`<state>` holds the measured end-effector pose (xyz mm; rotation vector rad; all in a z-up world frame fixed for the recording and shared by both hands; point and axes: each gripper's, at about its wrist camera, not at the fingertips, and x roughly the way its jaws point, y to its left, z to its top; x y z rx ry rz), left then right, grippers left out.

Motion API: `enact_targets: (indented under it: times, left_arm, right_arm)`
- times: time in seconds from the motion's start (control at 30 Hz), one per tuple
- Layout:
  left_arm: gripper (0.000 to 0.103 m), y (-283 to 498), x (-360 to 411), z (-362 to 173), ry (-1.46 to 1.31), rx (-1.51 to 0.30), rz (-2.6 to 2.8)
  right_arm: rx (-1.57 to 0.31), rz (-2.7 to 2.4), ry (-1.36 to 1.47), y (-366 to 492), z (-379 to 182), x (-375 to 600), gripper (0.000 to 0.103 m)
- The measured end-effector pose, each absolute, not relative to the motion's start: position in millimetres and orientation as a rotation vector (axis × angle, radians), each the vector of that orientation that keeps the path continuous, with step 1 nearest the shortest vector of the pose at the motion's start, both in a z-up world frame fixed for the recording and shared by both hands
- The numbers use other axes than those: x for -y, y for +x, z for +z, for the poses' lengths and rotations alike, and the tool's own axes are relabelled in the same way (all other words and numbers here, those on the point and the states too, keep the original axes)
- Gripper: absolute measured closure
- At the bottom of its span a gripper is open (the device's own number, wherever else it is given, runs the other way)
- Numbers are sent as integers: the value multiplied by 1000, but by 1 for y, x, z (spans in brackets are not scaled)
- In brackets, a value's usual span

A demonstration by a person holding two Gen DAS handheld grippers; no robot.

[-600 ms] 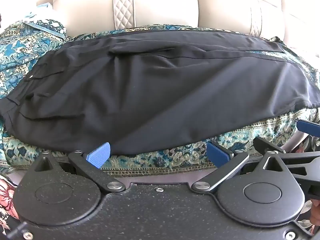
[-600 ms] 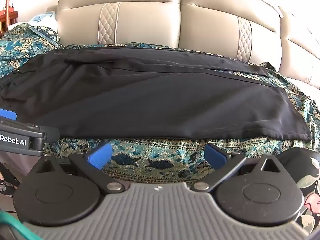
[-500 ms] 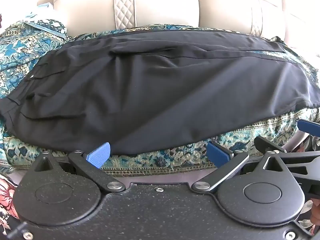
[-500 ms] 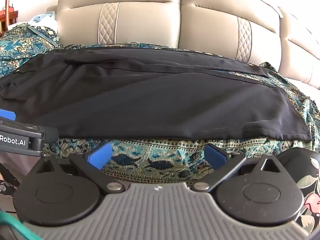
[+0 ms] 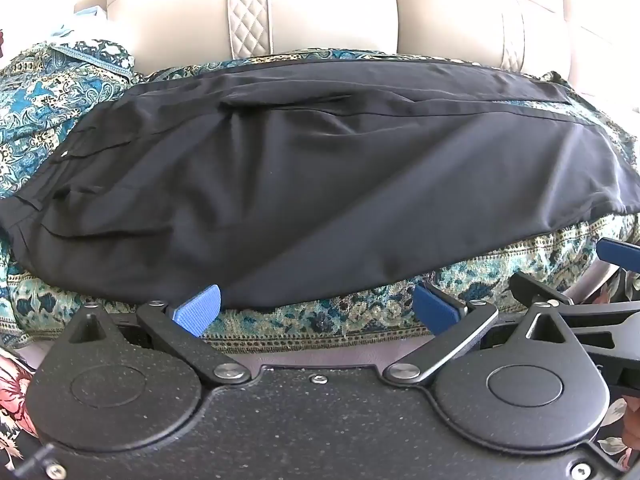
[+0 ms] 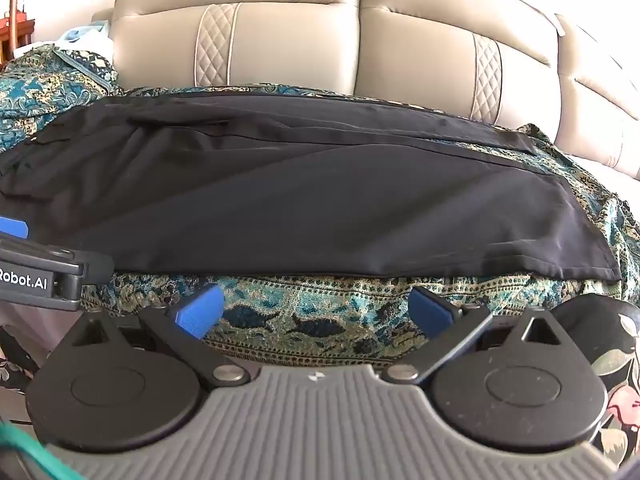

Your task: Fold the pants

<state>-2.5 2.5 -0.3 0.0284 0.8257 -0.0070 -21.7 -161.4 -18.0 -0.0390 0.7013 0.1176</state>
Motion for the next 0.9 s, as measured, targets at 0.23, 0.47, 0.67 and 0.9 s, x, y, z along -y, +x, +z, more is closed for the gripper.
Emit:
enact_targets:
  times: [0.23, 0.47, 0.67, 0.9]
  left_arm:
    - [0, -1, 0, -1, 33, -828, -4]
    - [0, -2, 0, -2, 36, -830, -4]
    - [0, -1, 1, -3, 36, -831, -4]
    - [0, -1, 1, -3, 36, -832, -6]
  right_arm:
    - [-700, 117, -40, -22, -18, 163, 0]
    - [-700, 115, -42, -23, -17, 162, 0]
    - [-702, 110, -45, -22, -17, 162, 0]
    - [-701, 109, -47, -23, -17, 162, 0]
